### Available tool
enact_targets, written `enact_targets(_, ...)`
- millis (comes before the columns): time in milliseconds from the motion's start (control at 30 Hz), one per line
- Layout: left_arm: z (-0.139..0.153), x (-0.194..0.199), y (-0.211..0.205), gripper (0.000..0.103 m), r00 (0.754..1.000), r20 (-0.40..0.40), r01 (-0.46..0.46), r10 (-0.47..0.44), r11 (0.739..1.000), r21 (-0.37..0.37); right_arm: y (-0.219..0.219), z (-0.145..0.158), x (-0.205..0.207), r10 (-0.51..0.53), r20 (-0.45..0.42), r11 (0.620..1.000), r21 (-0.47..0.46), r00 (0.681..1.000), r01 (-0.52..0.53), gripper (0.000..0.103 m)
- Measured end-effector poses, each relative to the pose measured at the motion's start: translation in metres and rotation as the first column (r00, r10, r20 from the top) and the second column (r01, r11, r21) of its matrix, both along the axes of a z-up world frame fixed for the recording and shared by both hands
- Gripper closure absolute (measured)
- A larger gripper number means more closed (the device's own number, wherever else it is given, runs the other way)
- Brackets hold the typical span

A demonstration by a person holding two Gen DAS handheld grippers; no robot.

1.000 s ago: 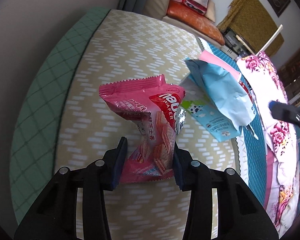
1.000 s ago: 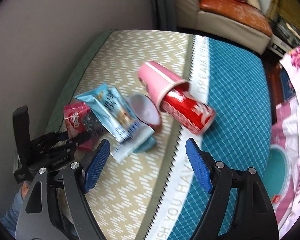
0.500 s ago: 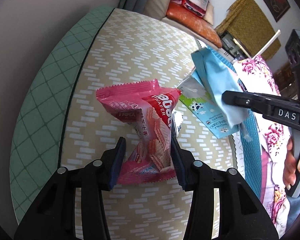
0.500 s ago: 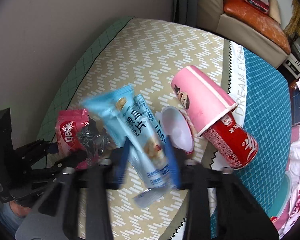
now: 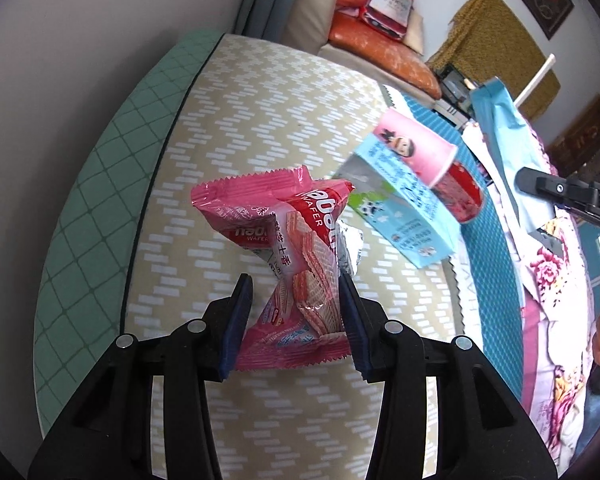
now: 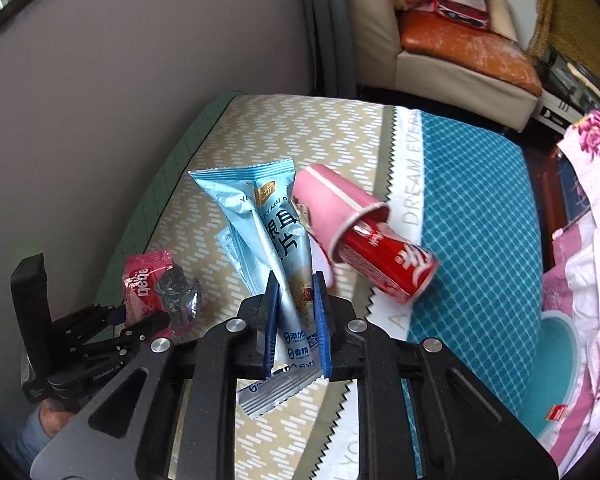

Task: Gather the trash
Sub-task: 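Carry both wrappers over the teal bin while the left gripper releases the pink wrapper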

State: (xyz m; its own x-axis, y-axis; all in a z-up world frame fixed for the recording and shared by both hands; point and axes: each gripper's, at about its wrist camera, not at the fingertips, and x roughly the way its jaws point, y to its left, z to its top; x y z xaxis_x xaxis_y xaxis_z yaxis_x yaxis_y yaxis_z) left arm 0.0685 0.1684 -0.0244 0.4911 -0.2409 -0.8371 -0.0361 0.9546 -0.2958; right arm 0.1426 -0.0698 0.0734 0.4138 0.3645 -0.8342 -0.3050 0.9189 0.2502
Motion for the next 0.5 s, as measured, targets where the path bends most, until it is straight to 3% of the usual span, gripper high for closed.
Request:
enact_targets(200, 0.015, -0.007, -0.023, 0.058, 0.999, 0.016, 0.041, -0.041, 0.999, 0.005, -0.045, 0.004, -0.017, -0.066, -0.003, 0.996, 0.056, 0.998, 0.066, 0.087)
enact_targets(500, 0.041, -0.011, -0.084, 0.058, 0.984, 0.044, 0.172, -0.173, 0.985, 0.024, -0.116, -0.006, -0.034, -0.171, -0.022, 0.976, 0.133, 0.985, 0.172, 0.087)
